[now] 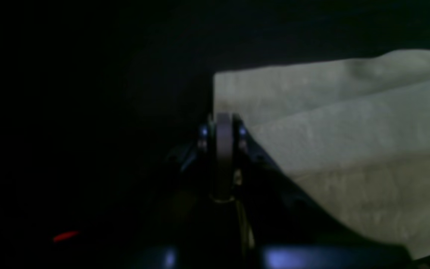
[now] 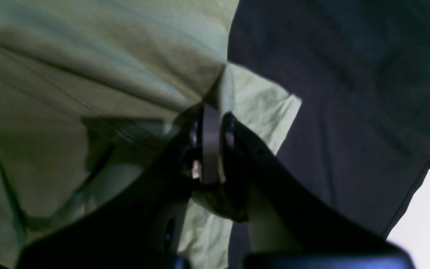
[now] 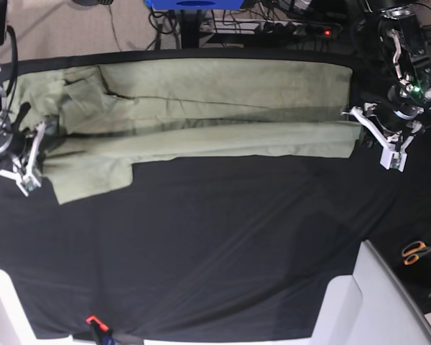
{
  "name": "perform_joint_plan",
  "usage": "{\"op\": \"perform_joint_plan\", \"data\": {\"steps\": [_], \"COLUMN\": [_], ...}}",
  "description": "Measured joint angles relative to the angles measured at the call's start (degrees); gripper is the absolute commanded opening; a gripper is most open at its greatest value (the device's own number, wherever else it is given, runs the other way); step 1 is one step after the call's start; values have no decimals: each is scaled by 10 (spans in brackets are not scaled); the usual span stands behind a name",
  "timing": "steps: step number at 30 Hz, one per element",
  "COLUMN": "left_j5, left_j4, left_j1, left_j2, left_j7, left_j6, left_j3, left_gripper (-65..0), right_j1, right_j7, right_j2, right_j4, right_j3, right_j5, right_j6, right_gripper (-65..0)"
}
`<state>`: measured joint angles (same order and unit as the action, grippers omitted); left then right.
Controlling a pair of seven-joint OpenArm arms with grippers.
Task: Fold the T-shirt properly
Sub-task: 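Lift the hem with both grippers and fold it toward the collar, then lay the folded hem down and open both grippers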
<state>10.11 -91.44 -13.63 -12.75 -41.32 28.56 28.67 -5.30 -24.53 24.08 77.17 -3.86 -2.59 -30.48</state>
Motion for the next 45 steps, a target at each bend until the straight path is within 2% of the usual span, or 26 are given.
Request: {"op": "perform_joint_plan", "data": {"steps": [6,10,13,14,16,19,21,23,25,27,32,34,36,40,42,45], "left_j5": [3,-6,-3,-6,-9,-7,-7,-7,-7,-7,-7,-7,-7,-7,-7,-7], "left_j4": [41,63,92,100,104,104,103,103,103,104,105,105,105,105,105,105], "left_j1": [1,-2,0,-1,-2,5,11,13,12,10,14,14,14,16,17,17], "left_j2": [-6,-8,-1,0,-2,-3,-3,-5,-6,-4,-4,-4,-4,-3,-3,2], "left_j7": [3,64,74,72,70,71,72,74,73,73,73,73,73,73,73,73], "left_j6": [0,-7,-4,-6,-7,-7,-7,-7,-7,-7,-7,-7,-7,-7,-7,-7], "left_j3": [-3,-52,-65,-65,-65,-62,-62,-63,-65,-66,-66,-66,-66,-66,-66,-66], "left_gripper": [-650,-650,-650,-650,-650,-650,-650,-650,-650,-650,-650,-650,-650,-650,-650,-650], "right_j1": [-5,-6,-6,-6,-7,-4,-5,-6,-6,-4,30,49,54,70,96,120], "right_j7": [-4,-6,-7,-8,-12,-29,-35,-41,-43,-49,-59,-89,-92,-109,-103,-33], "right_j2": [-1,-1,-5,-9,-14,-16,-18,-20,-31,-46,-94,-119,-138,-149,-151,-177], "right_j4": [-1,-19,-41,-47,-50,-46,-34,-12,16,52,103,122,144,132,95,53], "right_j3": [0,0,-1,-2,-2,-9,-40,-72,-104,-125,-133,-133,-147,-140,-121,-119], "right_j5": [0,1,0,-1,-2,-1,0,-5,-12,-38,-96,-119,-118,-129,-129,-120], "right_j6": [0,0,5,5,6,9,9,14,16,25,20,22,20,16,-21,-26], "right_gripper": [-650,-642,-635,-609,-521,-318,-176,-62,-9,-18,-29,-29,-24,-29,-30,-33]}}
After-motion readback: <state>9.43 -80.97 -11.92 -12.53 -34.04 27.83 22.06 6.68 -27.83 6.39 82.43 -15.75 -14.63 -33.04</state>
